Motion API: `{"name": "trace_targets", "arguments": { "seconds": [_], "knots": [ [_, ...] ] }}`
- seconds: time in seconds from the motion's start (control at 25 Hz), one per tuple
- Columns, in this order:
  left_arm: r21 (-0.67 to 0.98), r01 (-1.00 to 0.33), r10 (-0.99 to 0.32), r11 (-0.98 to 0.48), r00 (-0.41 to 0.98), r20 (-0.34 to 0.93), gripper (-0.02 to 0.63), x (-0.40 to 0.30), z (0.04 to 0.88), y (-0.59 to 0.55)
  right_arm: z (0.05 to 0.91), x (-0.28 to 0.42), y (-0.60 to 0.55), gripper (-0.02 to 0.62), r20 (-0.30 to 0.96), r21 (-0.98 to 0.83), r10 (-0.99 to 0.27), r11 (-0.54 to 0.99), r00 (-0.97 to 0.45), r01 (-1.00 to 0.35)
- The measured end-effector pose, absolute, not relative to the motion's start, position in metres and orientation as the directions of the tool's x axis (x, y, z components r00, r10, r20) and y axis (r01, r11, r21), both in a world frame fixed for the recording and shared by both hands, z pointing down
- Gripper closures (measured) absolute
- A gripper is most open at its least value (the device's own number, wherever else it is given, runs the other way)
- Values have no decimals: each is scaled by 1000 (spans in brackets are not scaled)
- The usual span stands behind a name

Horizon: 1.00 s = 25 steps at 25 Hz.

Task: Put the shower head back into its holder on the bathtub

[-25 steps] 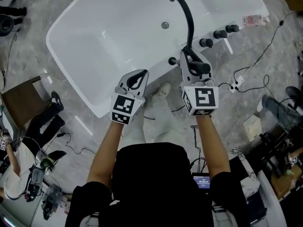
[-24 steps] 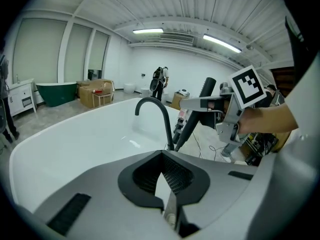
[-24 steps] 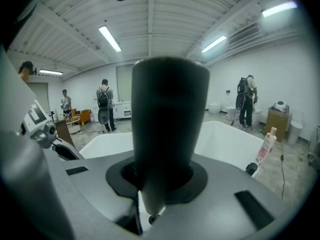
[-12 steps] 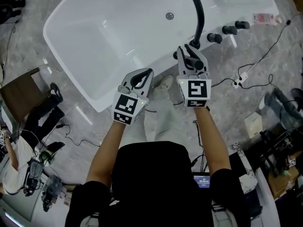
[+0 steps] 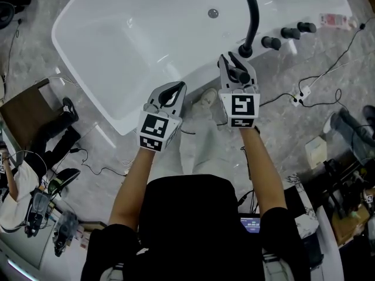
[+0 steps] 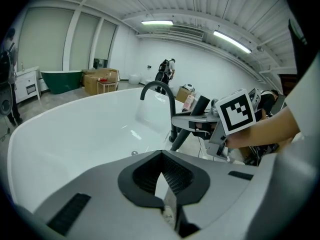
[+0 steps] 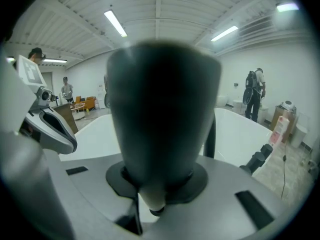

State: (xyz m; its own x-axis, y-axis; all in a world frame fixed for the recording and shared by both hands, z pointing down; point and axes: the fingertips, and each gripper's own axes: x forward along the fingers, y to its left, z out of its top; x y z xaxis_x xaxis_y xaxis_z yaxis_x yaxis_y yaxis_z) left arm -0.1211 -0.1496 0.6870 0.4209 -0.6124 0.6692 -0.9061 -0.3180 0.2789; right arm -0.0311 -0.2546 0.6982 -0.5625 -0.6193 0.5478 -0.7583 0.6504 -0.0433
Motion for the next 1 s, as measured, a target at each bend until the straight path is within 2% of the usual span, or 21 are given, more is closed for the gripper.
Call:
{"name": "trace_targets", "arguments": {
  "seconds": [0.16,1.0],
  "knots": [
    [218,-909,-605,-355,402,688,592,-121,694,-146,713,-35,-251,520,564,-22,-606,668,-561,-743],
    [223,-907,-593,-356,404,696,592,-118,708,-142,724,-42,-246,514,560,-13,-585,703,-588,-711]
  ]
}}
